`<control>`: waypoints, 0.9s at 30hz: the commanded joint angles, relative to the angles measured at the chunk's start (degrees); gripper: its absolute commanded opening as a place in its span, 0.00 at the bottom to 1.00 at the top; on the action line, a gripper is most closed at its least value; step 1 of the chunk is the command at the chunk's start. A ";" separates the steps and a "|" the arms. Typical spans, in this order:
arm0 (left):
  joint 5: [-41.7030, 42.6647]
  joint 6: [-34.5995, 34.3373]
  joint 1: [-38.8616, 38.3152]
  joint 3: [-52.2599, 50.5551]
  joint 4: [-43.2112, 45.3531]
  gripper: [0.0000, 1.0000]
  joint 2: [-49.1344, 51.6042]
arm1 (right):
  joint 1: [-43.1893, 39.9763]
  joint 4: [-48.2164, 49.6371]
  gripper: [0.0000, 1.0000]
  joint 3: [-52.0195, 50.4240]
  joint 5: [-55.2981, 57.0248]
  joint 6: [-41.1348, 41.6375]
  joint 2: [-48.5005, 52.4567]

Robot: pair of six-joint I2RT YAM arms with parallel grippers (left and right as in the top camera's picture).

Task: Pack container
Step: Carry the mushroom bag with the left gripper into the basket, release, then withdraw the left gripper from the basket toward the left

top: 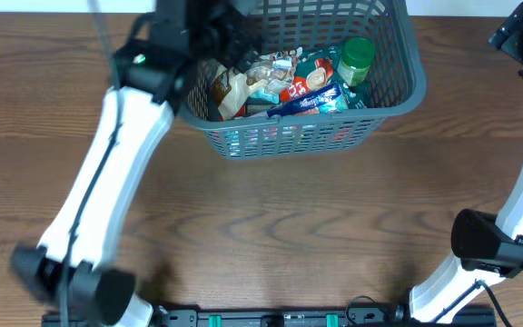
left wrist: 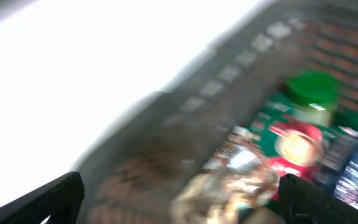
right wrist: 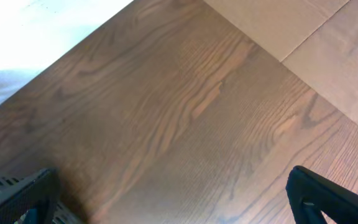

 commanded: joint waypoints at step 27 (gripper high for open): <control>-37.59 -35.98 8.83 0.57 -43.58 0.62 -12.72 | -0.28 -0.07 0.99 0.24 0.37 1.01 -0.46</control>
